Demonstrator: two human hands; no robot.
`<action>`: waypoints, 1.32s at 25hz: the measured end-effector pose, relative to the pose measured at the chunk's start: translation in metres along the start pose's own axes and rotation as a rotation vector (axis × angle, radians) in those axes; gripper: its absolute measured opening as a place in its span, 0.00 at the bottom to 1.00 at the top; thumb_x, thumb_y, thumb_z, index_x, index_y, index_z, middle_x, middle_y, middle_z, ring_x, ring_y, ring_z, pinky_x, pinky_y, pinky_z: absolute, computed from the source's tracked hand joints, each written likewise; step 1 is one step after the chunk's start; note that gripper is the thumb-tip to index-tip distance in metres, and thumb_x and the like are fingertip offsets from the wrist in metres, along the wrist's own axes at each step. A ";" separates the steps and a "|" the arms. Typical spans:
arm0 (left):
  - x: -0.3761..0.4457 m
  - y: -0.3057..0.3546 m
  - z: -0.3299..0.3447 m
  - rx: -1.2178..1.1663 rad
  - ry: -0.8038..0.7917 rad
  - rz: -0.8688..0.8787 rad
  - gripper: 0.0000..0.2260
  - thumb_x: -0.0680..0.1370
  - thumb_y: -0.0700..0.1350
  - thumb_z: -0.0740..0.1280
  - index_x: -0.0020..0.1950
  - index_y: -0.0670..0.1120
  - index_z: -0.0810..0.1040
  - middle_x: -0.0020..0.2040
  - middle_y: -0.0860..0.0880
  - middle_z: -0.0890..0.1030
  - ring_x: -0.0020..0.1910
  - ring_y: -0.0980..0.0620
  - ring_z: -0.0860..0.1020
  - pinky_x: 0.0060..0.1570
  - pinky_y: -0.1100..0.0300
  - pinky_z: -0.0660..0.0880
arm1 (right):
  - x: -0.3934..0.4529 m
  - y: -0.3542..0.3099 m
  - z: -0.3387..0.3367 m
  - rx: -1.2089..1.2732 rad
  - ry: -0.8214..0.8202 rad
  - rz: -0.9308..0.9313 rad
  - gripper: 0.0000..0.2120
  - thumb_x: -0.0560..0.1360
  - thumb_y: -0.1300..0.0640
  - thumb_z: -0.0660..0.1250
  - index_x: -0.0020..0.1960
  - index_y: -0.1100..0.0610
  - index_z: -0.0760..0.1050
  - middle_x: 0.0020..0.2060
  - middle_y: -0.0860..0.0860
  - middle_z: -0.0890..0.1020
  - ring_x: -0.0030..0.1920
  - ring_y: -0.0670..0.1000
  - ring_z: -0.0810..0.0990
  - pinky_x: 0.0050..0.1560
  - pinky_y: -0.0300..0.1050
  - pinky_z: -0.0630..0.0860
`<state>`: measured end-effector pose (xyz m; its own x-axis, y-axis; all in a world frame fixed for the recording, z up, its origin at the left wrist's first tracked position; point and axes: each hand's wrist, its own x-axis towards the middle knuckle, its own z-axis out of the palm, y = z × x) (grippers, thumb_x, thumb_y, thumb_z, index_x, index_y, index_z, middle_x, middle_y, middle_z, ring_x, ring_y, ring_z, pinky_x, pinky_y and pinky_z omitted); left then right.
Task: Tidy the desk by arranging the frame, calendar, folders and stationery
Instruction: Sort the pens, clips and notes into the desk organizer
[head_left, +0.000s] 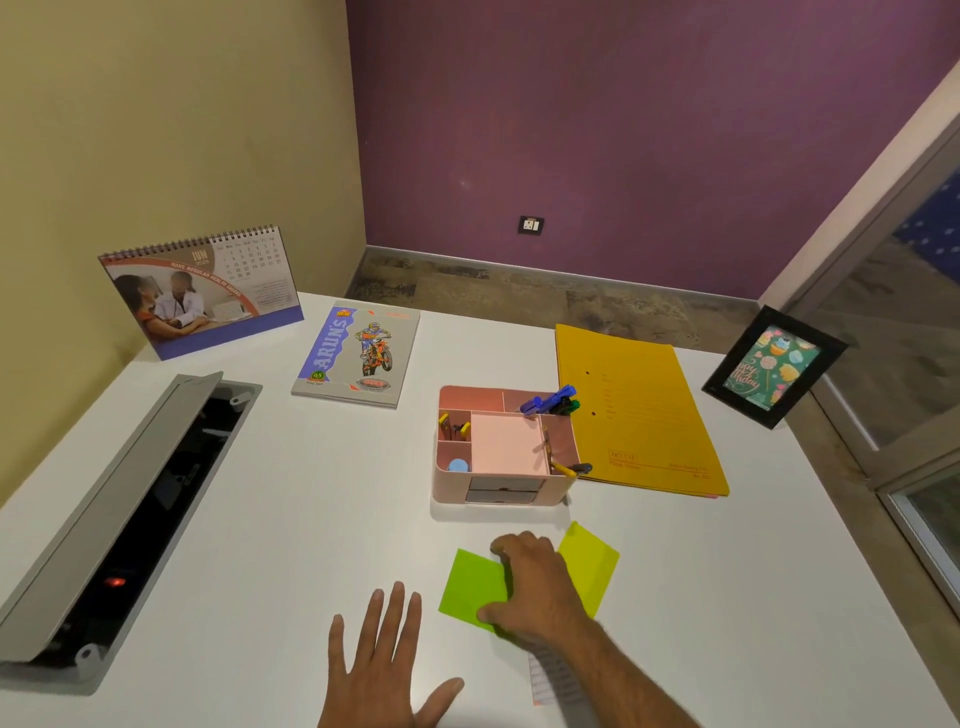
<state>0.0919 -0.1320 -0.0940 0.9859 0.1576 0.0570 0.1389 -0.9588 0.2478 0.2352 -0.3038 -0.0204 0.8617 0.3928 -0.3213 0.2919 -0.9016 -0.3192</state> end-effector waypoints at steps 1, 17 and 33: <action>0.001 -0.001 0.000 -0.012 0.000 0.000 0.43 0.69 0.75 0.57 0.73 0.46 0.70 0.75 0.47 0.68 0.77 0.49 0.57 0.67 0.32 0.61 | 0.001 -0.003 0.001 -0.018 -0.014 0.032 0.37 0.57 0.38 0.73 0.63 0.48 0.69 0.56 0.48 0.74 0.56 0.52 0.71 0.53 0.49 0.70; 0.062 0.023 -0.063 -1.195 -0.056 -0.488 0.26 0.56 0.64 0.78 0.52 0.62 0.82 0.46 0.53 0.86 0.46 0.54 0.83 0.50 0.58 0.79 | -0.006 -0.018 -0.003 1.088 0.139 0.065 0.13 0.58 0.63 0.80 0.33 0.52 0.77 0.27 0.46 0.74 0.29 0.44 0.69 0.31 0.38 0.69; 0.230 0.034 -0.159 -0.828 0.366 -0.161 0.07 0.75 0.39 0.71 0.52 0.45 0.85 0.40 0.54 0.83 0.37 0.62 0.78 0.37 0.73 0.70 | -0.018 0.096 -0.027 0.087 0.117 0.242 0.46 0.60 0.39 0.70 0.74 0.49 0.60 0.68 0.47 0.68 0.66 0.53 0.67 0.62 0.48 0.68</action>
<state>0.3084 -0.0904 0.0812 0.8498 0.4745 0.2295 0.0209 -0.4655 0.8848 0.2591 -0.4018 -0.0211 0.9456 0.1397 -0.2937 0.0394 -0.9456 -0.3229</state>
